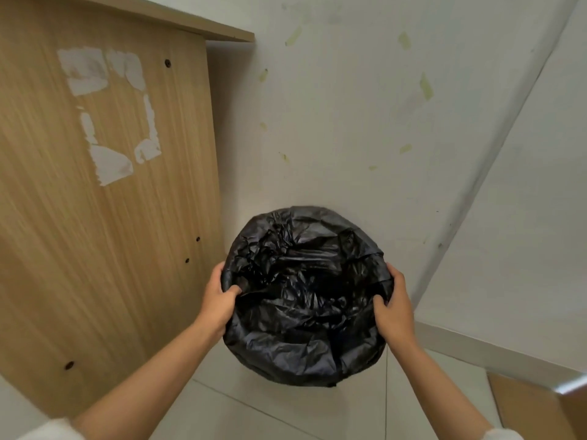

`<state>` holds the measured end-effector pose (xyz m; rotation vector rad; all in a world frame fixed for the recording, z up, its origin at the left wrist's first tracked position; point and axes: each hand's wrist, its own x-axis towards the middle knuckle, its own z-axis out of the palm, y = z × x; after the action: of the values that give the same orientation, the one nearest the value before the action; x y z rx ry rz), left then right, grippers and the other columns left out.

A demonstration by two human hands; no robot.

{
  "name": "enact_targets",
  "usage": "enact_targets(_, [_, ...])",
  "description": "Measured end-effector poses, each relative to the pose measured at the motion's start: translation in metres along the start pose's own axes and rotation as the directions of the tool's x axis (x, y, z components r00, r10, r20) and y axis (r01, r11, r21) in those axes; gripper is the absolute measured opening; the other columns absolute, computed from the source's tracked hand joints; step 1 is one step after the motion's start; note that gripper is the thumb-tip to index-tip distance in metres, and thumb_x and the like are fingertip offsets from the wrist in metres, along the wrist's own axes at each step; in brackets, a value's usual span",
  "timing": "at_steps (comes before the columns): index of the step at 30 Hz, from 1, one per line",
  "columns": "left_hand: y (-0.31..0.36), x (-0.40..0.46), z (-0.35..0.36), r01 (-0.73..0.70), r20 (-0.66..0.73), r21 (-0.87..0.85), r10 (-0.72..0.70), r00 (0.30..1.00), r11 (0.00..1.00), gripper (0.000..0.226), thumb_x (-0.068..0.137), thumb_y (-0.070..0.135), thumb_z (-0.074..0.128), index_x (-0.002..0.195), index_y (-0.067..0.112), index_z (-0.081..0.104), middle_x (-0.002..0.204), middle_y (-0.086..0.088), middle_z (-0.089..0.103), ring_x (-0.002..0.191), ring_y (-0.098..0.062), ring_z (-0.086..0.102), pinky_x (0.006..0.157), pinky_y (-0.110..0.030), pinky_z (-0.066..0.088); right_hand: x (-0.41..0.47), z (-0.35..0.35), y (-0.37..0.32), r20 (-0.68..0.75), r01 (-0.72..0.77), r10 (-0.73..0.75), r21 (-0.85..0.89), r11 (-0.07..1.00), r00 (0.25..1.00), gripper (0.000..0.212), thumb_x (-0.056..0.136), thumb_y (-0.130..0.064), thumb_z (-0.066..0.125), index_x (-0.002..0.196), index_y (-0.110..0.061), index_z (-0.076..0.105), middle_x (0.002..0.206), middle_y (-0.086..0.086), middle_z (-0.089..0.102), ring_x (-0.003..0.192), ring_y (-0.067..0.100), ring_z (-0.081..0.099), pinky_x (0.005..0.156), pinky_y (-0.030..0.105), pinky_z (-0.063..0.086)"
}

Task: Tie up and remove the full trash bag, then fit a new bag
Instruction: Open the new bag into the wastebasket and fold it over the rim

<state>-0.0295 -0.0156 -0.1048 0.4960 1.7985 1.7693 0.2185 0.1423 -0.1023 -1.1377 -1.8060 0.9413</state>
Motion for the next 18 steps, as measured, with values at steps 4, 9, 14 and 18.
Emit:
enact_targets(4, [-0.011,-0.019,-0.006,-0.135,-0.058,0.018,0.136,0.989,0.991,0.048,0.094,-0.003,0.043,0.132,0.026,0.042,0.119,0.003,0.054,0.111,-0.017,0.053,0.102,-0.040,0.044,-0.013,0.001,0.002,0.007,0.100,-0.100,0.015,0.995,0.995,0.066,0.091,0.005,0.046,0.148,-0.022,0.028,0.135,-0.013,0.043,0.121,0.004,0.043,0.108,0.025,0.032])
enact_targets(9, [-0.028,-0.030,-0.011,-0.221,-0.080,0.143,0.233,0.969,0.965,0.045,0.093,-0.002,0.044,0.124,0.030,0.041,0.121,0.003,0.054,0.113,-0.017,0.052,0.101,-0.036,0.041,-0.033,0.008,0.022,0.009,0.086,-0.087,0.047,0.995,0.996,0.067,0.091,0.002,0.054,0.147,-0.024,0.027,0.144,-0.006,0.041,0.131,0.009,0.040,0.112,0.026,0.029])
enact_targets(14, [-0.032,-0.038,-0.002,-0.280,-0.042,0.169,0.291,0.956,0.945,0.045,0.092,-0.004,0.045,0.122,0.029,0.043,0.118,0.005,0.056,0.110,-0.013,0.054,0.095,-0.031,0.041,-0.035,0.005,0.002,-0.233,0.222,-0.299,-0.306,0.926,0.925,0.068,0.085,-0.020,0.065,0.144,-0.021,0.033,0.156,0.006,0.022,0.145,0.024,0.020,0.118,0.046,0.023])
enact_targets(18, [-0.029,-0.040,0.008,-0.329,0.022,0.211,0.332,0.943,0.921,0.046,0.090,-0.006,0.045,0.125,0.025,0.043,0.117,0.009,0.057,0.109,-0.001,0.054,0.095,-0.027,0.042,-0.055,0.039,-0.033,0.099,0.536,-0.531,-0.276,0.798,0.841,0.053,0.094,-0.017,0.052,0.145,-0.023,0.037,0.153,-0.004,0.030,0.143,0.009,0.025,0.118,0.030,0.025])
